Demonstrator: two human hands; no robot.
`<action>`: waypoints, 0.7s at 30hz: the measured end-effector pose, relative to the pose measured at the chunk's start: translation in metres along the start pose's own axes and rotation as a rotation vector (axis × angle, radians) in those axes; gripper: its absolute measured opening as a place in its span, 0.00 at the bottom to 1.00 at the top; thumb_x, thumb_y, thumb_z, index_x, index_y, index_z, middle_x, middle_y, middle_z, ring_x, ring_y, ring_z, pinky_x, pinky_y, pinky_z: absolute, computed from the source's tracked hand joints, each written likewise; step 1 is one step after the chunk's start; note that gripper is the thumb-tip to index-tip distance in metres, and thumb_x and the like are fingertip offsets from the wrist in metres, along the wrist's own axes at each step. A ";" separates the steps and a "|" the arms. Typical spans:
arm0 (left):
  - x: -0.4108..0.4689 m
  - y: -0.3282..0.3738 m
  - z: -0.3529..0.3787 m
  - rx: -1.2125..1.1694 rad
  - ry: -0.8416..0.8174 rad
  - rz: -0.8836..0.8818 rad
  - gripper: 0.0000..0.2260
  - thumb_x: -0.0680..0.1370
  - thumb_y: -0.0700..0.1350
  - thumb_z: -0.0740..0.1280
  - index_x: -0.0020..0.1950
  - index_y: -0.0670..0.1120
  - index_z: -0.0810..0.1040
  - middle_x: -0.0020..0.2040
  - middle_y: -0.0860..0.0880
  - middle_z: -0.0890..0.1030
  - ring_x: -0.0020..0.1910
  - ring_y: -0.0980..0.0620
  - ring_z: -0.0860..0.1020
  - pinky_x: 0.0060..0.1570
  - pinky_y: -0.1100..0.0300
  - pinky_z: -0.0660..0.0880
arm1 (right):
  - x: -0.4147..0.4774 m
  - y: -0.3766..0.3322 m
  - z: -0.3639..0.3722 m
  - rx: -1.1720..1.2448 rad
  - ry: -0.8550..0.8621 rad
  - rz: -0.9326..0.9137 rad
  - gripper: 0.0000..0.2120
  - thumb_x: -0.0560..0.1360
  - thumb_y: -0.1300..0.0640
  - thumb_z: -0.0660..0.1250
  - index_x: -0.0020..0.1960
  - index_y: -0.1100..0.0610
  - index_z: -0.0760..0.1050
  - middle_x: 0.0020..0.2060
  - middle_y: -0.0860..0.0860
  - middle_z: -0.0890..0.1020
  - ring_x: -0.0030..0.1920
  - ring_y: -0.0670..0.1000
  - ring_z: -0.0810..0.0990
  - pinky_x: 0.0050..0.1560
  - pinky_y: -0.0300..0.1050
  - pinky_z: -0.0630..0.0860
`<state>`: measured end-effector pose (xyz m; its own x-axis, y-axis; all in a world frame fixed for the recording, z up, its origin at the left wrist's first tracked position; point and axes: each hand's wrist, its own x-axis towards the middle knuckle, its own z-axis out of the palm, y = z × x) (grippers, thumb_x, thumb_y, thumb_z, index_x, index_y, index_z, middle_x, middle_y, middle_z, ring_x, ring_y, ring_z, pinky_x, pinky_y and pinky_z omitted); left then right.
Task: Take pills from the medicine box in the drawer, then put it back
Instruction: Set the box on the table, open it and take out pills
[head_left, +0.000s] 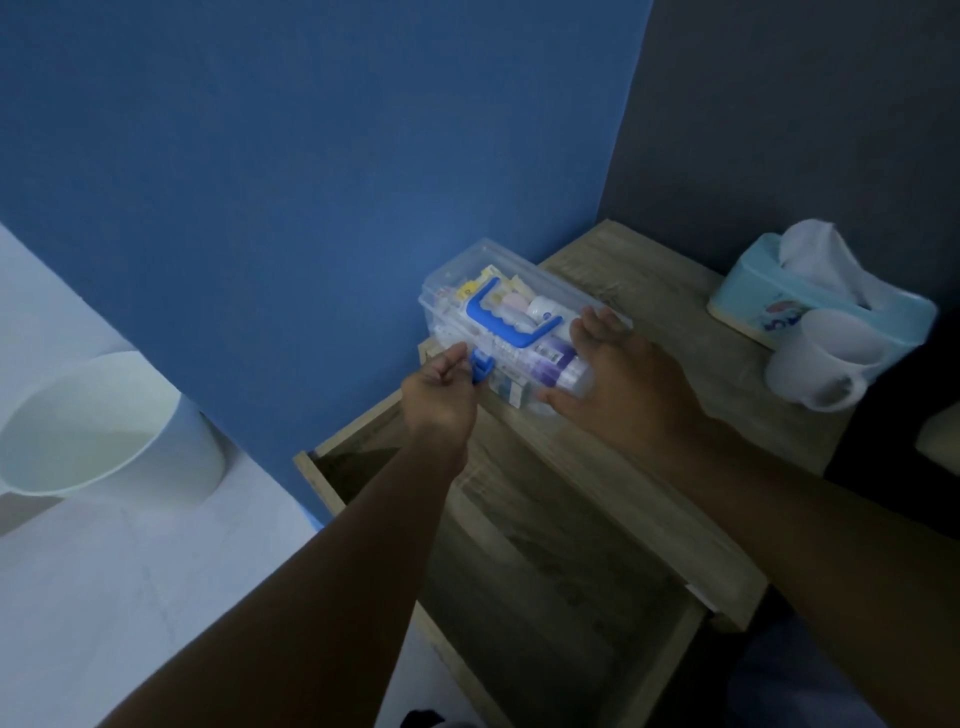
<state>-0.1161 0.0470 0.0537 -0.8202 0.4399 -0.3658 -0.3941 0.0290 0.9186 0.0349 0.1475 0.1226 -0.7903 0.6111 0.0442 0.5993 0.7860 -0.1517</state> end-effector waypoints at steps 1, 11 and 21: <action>-0.001 0.000 0.000 0.062 -0.029 0.040 0.12 0.79 0.39 0.65 0.62 0.45 0.80 0.63 0.47 0.79 0.58 0.50 0.80 0.57 0.51 0.79 | 0.001 0.000 0.001 -0.012 0.004 0.007 0.40 0.72 0.33 0.65 0.75 0.56 0.60 0.77 0.55 0.62 0.78 0.54 0.56 0.70 0.56 0.69; -0.008 0.025 -0.021 0.720 -0.280 0.252 0.22 0.81 0.40 0.58 0.76 0.48 0.63 0.74 0.47 0.68 0.66 0.50 0.72 0.59 0.60 0.71 | 0.005 -0.006 -0.006 0.085 0.071 0.077 0.34 0.74 0.36 0.66 0.74 0.53 0.66 0.74 0.54 0.68 0.74 0.55 0.66 0.65 0.54 0.72; -0.012 0.043 -0.004 1.437 -0.489 0.708 0.30 0.79 0.41 0.57 0.79 0.40 0.48 0.80 0.41 0.44 0.79 0.44 0.43 0.76 0.51 0.51 | 0.024 0.027 -0.060 0.458 0.173 -0.207 0.14 0.78 0.62 0.67 0.62 0.55 0.81 0.64 0.52 0.80 0.65 0.44 0.77 0.65 0.36 0.71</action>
<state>-0.1247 0.0395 0.0968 -0.3518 0.9358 -0.0239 0.8726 0.3371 0.3535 0.0394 0.1890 0.1789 -0.8304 0.4844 0.2754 0.2853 0.7942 -0.5365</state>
